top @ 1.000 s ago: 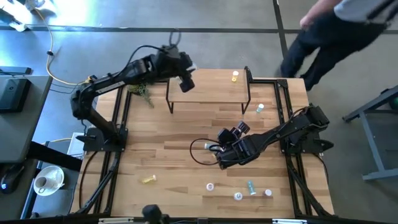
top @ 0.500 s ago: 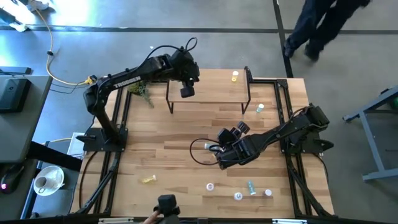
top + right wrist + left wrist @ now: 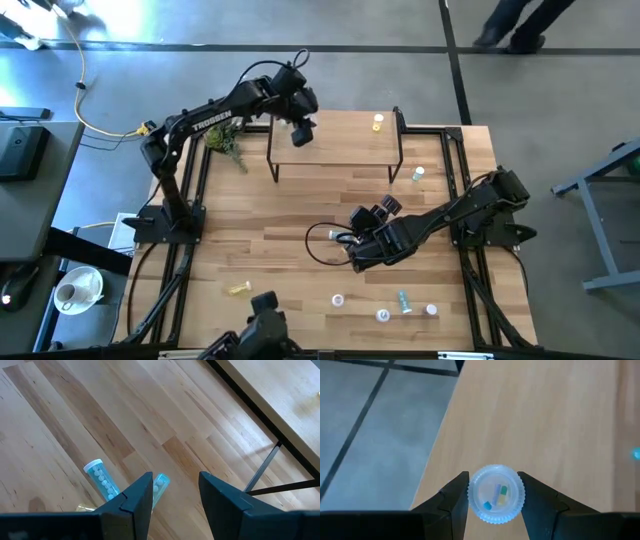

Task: Pick and place medicine bottles onto shelf by color
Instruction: Put the left transparent pill bottle on the shelf

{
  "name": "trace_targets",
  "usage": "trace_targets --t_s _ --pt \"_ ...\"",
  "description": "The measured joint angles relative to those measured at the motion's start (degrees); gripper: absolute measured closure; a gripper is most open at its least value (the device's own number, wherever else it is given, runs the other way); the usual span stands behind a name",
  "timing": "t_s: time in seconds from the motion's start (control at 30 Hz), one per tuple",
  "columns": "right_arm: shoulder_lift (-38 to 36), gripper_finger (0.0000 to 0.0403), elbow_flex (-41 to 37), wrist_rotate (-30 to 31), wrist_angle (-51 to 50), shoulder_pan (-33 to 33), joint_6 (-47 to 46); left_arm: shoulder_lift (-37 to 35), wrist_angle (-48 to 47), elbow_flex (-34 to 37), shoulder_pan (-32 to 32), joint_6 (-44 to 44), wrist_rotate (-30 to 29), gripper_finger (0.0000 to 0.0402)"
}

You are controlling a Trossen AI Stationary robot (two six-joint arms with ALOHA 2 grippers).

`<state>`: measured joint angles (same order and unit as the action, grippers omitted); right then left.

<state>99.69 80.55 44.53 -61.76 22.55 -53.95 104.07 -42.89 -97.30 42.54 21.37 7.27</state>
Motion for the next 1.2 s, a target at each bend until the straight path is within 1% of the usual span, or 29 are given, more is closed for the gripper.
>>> trace_targets --t_s 0.3,0.43,0.6,1.2 --pt "-0.01 0.0252 0.00 0.01 0.00 0.00 0.00 2.24 3.78 0.04 0.99 -3.85 0.04 0.0264" --pt "-0.01 0.0252 0.00 0.02 -0.02 0.00 0.00 3.21 3.67 0.04 1.33 -5.74 -0.62 0.0264" --pt "-0.01 0.0252 0.00 0.02 -0.02 0.00 0.00 3.59 3.90 0.04 1.42 -6.23 -2.79 0.0264" --pt "-0.01 0.0252 0.00 -0.07 -0.02 0.00 0.02 3.59 3.78 0.04 1.42 -6.23 -2.82 0.0260"
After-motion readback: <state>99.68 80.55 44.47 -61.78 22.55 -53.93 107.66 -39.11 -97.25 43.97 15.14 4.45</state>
